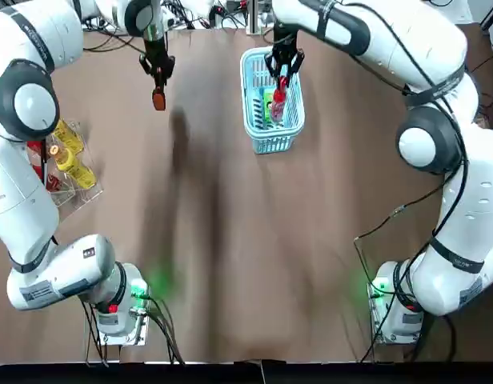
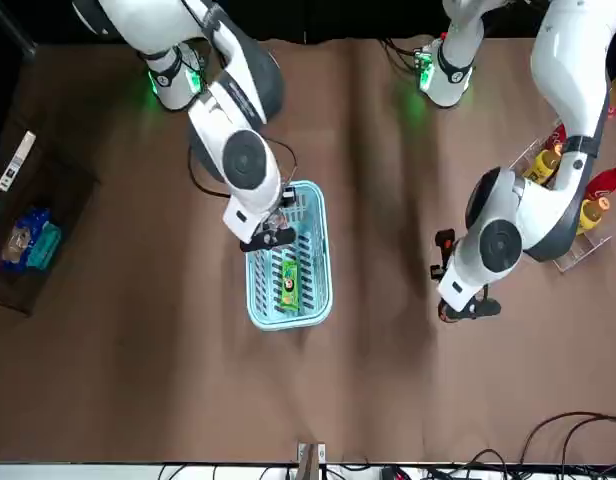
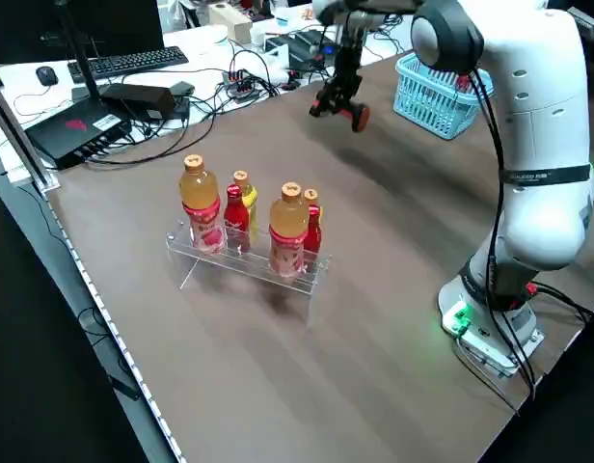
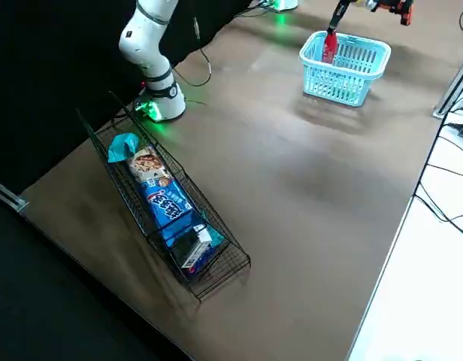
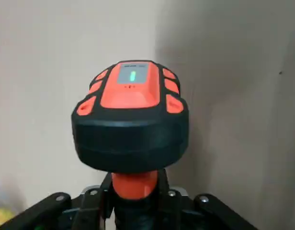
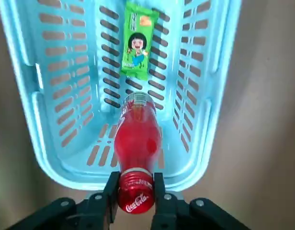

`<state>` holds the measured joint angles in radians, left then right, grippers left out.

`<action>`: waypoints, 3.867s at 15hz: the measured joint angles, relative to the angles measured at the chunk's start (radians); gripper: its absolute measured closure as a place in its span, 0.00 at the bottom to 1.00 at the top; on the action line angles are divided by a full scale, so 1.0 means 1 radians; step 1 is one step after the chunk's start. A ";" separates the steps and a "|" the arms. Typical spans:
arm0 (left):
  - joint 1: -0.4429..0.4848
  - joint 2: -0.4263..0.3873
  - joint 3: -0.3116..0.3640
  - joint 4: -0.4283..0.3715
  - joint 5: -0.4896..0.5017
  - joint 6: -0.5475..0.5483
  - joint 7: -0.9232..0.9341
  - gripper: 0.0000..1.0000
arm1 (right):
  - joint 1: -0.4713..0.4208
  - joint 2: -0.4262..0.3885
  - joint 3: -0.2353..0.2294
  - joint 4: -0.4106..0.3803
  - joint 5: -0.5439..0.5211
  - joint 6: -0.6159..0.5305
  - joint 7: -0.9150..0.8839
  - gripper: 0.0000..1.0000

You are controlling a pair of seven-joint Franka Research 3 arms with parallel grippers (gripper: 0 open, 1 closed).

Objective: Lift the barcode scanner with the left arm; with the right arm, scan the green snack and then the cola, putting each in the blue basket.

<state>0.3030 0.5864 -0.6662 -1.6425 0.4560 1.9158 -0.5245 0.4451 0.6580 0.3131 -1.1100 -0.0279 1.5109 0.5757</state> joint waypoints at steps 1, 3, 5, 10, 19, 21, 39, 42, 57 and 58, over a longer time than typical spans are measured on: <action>0.023 0.003 0.001 -0.039 0.001 0.057 0.047 0.63 | 0.003 0.015 -0.001 -0.006 -0.002 0.000 0.006 0.67; 0.060 0.011 0.002 -0.105 0.001 0.142 0.118 0.63 | 0.004 0.046 -0.002 -0.014 -0.005 0.005 0.028 0.67; 0.074 0.021 0.002 -0.140 0.003 0.189 0.145 0.63 | 0.010 0.079 -0.002 -0.016 -0.006 0.020 0.041 0.67; 0.071 0.052 0.006 -0.155 0.034 0.207 0.147 0.63 | 0.020 0.116 -0.003 -0.016 -0.008 0.069 0.049 0.67; 0.073 0.076 0.019 -0.138 0.035 0.223 0.188 0.47 | 0.018 0.122 -0.009 -0.027 -0.009 0.070 0.050 0.59; 0.078 0.072 0.019 -0.123 0.035 0.223 0.189 0.30 | 0.012 0.121 -0.009 -0.024 -0.009 0.070 0.041 0.41; -0.251 -0.356 0.440 0.168 -0.335 -0.140 0.503 0.00 | -0.439 -0.177 -0.022 0.019 -0.010 0.000 -0.299 0.00; -0.293 -0.508 0.493 0.143 -0.365 -0.287 0.525 0.00 | -0.563 -0.234 -0.020 0.019 -0.010 -0.064 -0.462 0.00; -0.299 -0.539 0.494 0.103 -0.366 -0.328 0.523 0.00 | -0.422 -0.575 -0.299 -0.309 -0.011 -0.041 -0.650 0.01; -0.299 -0.539 0.494 0.103 -0.366 -0.328 0.523 0.00 | -0.411 -0.613 -0.312 -0.370 -0.011 -0.026 -0.652 0.01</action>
<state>0.0039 0.0475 -0.1727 -1.5393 0.0902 1.5878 -0.0014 0.0344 0.0448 0.0014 -1.4798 -0.0387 1.4853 -0.0766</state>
